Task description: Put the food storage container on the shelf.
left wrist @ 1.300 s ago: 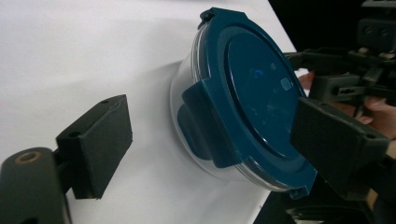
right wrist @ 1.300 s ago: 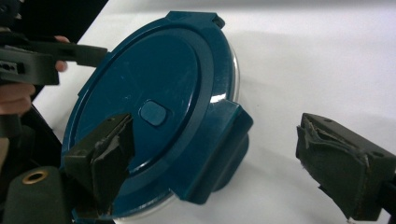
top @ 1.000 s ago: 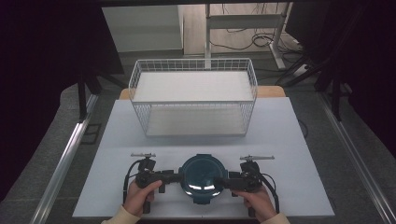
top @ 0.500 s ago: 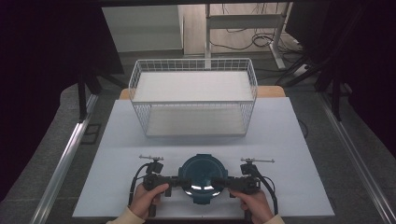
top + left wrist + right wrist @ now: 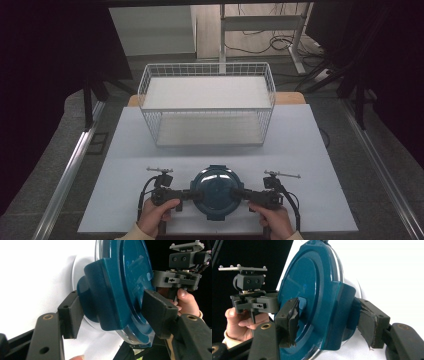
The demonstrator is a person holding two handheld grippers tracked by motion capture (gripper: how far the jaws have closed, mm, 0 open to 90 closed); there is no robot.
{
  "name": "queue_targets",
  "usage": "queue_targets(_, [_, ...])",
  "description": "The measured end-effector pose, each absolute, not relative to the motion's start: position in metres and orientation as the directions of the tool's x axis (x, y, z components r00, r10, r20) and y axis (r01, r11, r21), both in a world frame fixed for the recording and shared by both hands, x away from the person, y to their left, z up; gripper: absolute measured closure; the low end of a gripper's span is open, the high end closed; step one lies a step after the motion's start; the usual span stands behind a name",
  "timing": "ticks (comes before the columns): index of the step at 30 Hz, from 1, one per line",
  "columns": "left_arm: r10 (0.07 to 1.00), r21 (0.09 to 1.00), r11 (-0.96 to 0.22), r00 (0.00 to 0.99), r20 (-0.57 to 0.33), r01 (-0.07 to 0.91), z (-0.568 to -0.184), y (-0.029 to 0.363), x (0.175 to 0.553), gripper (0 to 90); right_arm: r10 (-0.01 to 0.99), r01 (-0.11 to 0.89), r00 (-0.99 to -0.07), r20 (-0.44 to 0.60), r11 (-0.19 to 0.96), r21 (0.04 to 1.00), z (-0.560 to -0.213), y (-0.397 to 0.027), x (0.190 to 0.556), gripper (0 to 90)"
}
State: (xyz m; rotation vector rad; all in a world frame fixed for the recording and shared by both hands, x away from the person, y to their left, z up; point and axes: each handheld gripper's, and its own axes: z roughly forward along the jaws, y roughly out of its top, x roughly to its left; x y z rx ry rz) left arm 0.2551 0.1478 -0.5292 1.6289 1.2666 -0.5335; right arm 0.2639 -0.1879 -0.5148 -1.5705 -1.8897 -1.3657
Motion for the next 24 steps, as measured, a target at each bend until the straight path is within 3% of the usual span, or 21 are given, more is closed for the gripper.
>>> queue_targets(14, [0.484,0.46,0.015,0.396,-0.78,0.888,-0.521,0.154,0.251,43.5,0.572,0.869,-0.37,0.732,-0.066,0.49,-0.508,-0.188,0.258,43.0])
queue_targets(24, [0.496,0.504,0.026,0.427,-0.756,0.863,-0.511,0.157,0.246,44.9,0.579,0.819,-0.461,0.673,-0.015,0.573,-0.497,-0.184,0.254,43.6])
